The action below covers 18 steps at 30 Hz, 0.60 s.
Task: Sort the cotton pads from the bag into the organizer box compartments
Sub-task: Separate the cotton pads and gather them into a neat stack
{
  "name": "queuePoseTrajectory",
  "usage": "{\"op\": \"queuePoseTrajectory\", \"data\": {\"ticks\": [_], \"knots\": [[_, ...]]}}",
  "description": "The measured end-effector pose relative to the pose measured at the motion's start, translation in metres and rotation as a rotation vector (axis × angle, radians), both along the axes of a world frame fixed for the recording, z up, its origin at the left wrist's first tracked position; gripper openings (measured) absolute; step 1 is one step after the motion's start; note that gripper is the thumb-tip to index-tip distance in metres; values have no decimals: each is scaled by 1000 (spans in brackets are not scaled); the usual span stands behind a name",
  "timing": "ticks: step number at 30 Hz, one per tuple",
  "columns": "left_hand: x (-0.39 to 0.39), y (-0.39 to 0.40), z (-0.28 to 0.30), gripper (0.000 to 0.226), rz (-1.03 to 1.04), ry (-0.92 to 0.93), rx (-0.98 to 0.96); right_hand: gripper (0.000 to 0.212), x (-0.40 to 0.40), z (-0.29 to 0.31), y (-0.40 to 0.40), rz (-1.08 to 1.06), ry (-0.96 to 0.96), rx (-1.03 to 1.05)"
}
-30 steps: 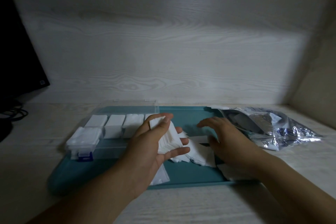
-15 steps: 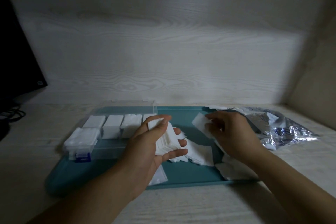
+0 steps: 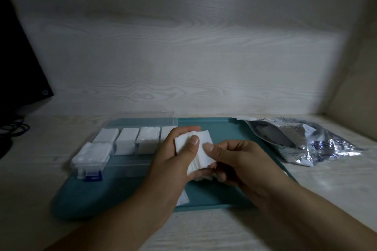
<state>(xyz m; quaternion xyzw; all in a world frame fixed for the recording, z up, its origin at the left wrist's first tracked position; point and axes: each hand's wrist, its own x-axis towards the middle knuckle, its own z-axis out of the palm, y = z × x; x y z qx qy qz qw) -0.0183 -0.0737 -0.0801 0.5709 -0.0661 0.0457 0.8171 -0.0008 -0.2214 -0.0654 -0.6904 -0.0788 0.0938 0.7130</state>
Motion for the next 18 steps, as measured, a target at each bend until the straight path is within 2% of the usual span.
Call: {"op": "queuePoseTrajectory", "data": {"ticks": [4, 7, 10, 12, 15, 18], "knots": [[-1, 0, -2, 25, -17, -27, 43, 26, -3, 0, 2, -31, -47, -108], [1, 1, -4, 19, -25, 0, 48, 27, -3, 0, 4, -129, -205, -309], [3, 4, 3, 21, -14, 25, -13, 27, 7, -4, -3, -288, -381, -522], [6, 9, 12, 21, 17, 36, -69, 20, 20, -3, -16, -359, -451, -500], [13, 20, 22, 22, 67, 70, -143, 9, 36, -3, -35, -405, -556, -578], [16, 30, 25, 23, 65, 114, -201, 14, 42, -10, -37, -356, -612, -698]]}}
